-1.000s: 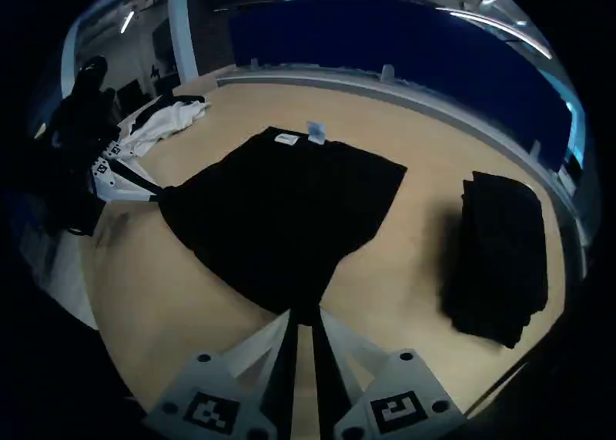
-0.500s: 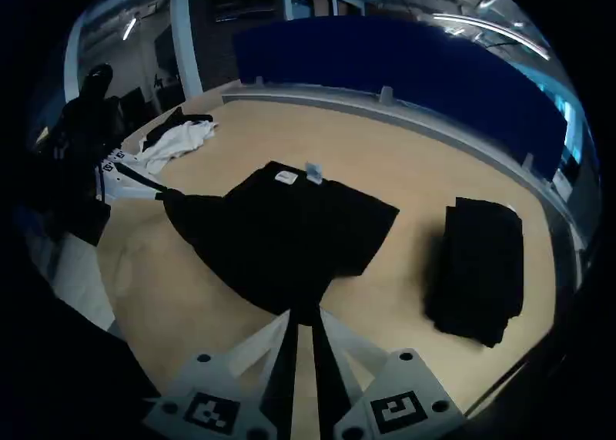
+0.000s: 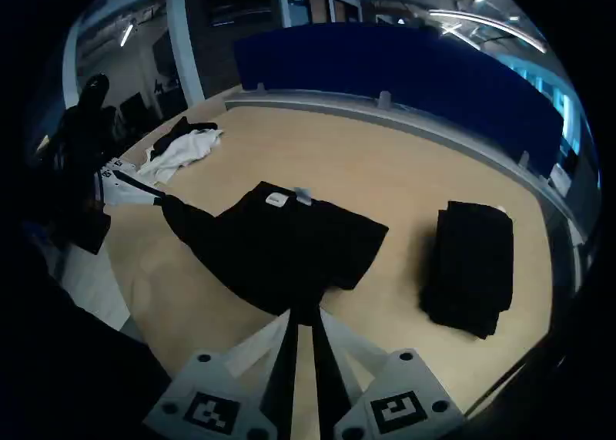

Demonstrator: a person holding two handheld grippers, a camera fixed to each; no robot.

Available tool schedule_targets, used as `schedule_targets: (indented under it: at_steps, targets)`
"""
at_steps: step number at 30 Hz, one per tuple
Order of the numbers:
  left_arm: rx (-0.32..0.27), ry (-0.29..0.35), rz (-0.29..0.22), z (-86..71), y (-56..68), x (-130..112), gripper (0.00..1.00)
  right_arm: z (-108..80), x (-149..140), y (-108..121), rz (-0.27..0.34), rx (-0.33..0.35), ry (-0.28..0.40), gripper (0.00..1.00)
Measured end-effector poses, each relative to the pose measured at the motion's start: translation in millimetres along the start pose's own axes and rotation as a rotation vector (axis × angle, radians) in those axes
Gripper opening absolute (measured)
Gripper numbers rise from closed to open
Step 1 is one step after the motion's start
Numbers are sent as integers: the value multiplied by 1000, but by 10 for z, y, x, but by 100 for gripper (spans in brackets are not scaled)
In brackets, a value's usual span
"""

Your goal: Fold towel

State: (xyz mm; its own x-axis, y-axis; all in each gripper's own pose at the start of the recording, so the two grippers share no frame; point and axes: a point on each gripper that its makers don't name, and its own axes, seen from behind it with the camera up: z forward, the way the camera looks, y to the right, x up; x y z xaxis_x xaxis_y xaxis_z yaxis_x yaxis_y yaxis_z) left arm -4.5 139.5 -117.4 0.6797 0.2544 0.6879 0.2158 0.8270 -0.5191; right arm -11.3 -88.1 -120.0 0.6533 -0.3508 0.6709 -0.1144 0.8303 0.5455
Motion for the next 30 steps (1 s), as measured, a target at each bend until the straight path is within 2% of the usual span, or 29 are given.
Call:
schedule_targets:
  at_steps: [12,18,24,30]
  targets:
    - [13,-11,-21,1,-58,51,9,25,46,7,0,12,-25,12]
    - [24,-24,-15,81,-121,119,9,107,171,97,-4,9,-27,12]
    - [35,-29,-23,266,-223,256,9,268,277,252,4,6,-35,12]
    - [47,-49,-54,548,-411,352,9,488,362,416,28,-1,-40,12]
